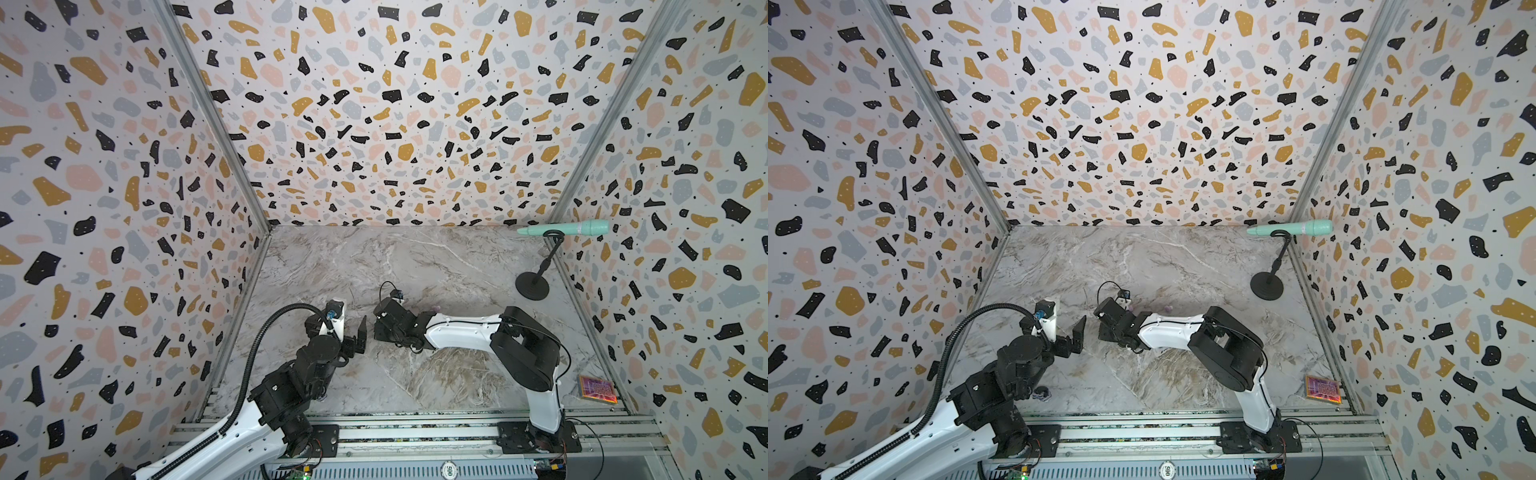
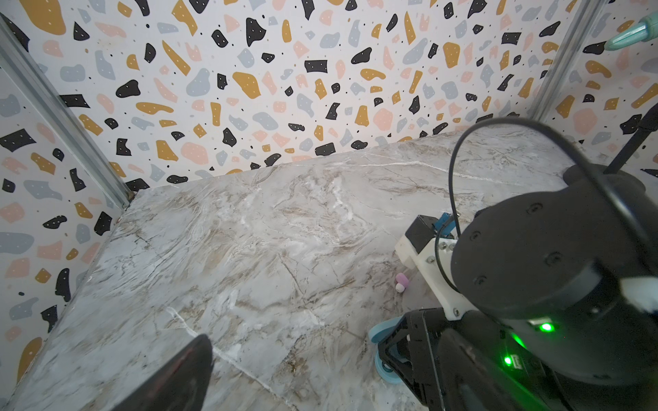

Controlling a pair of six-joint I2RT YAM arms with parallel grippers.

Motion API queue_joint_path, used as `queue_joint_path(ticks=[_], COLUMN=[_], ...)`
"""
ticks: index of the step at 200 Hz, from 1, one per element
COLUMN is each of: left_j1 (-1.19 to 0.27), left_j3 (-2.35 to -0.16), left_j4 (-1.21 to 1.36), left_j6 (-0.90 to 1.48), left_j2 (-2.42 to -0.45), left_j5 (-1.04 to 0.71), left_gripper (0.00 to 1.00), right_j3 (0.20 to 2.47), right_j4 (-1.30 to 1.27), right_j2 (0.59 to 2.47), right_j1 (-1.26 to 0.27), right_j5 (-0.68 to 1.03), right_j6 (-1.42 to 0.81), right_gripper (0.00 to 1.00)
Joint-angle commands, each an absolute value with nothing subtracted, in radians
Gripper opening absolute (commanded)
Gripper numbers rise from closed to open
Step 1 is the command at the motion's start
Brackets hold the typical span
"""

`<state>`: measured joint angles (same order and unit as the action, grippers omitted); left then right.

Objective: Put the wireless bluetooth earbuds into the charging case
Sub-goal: 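Lower the earbud into the empty case slot with the right gripper, then open the right gripper to release the earbud in the case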

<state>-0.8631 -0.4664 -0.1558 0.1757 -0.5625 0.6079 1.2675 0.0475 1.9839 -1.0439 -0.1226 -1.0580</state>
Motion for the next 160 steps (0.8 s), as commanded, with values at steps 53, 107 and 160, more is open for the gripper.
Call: queue_joint_path(ticks=[53, 107, 160], left_j1=[-0.856, -0.855, -0.852], left_j3=[-0.477, -0.480, -0.480], left_j4=[-0.132, -0.133, -0.131], left_j6=[0.170, 0.169, 0.168], left_j2=[-0.570, -0.581, -0.590], left_j5=[0.604, 0.603, 0.606], left_gripper=[1.00, 1.00, 1.00], right_j3=[1.305, 1.300, 1.286], right_j4=[0.054, 0.048, 0.046], right_j2=[1.932, 1.886, 1.829], right_j1=[-1.052, -1.055, -1.060], right_j5=[-0.111, -0.114, -0.109], right_j6=[-1.060, -1.049, -1.045], right_gripper=[0.35, 0.38, 0.42])
